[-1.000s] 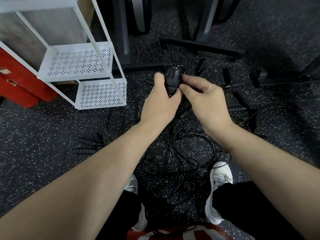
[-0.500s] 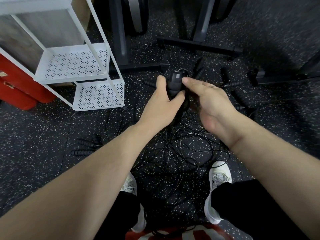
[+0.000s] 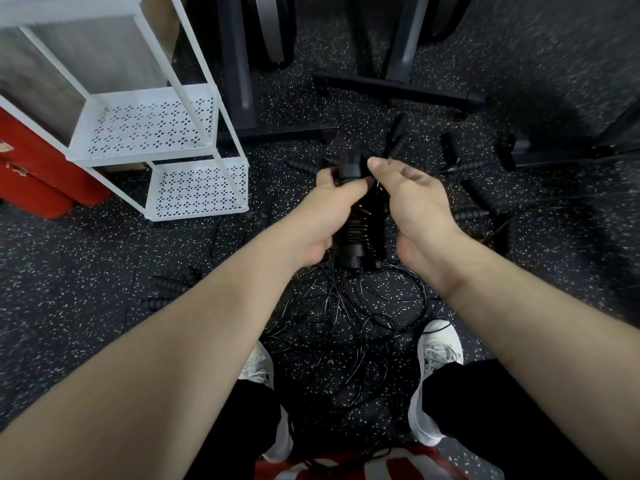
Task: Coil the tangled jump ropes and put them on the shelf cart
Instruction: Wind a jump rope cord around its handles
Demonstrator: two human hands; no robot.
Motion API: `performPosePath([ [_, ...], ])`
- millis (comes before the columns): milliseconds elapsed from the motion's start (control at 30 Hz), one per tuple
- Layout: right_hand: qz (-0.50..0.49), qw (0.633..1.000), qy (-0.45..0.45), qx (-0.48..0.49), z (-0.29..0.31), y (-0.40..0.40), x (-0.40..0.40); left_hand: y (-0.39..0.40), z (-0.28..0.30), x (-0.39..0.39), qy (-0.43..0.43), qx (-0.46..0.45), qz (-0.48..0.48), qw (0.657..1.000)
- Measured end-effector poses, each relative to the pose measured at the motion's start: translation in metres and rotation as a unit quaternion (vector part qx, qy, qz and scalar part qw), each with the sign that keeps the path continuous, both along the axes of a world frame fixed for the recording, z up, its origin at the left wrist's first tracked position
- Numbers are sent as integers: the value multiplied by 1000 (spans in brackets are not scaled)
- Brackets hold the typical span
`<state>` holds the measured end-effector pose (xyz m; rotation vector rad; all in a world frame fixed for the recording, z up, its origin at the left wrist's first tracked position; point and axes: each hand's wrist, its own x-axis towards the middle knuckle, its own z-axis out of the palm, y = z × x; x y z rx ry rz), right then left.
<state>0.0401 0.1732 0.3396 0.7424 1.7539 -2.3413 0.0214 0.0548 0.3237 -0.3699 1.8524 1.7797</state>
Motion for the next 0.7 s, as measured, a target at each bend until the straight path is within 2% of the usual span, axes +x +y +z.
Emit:
performPosePath([
  [33,7,1000,10,4,0,0,1,-3,3,-2,-23,32,0,999],
  [100,20,999,23,27,-1,0,0,-9,3,-5,-16,35,-17,999],
  [300,47,998,24,27,-2,-4,-1,-10,-3,-1,87,-87,-60,991],
  [433,60,995,39,69,-3,-12,-1,-14,-2,-1,68,-87,-72,991],
  [567,123,971,107,174,-4,-23,7,-17,-2,-2,13,-87,-32,996],
  [700,116,967,110,198,-7,-17,1,-20,-7,-4,71,-130,-50,988],
])
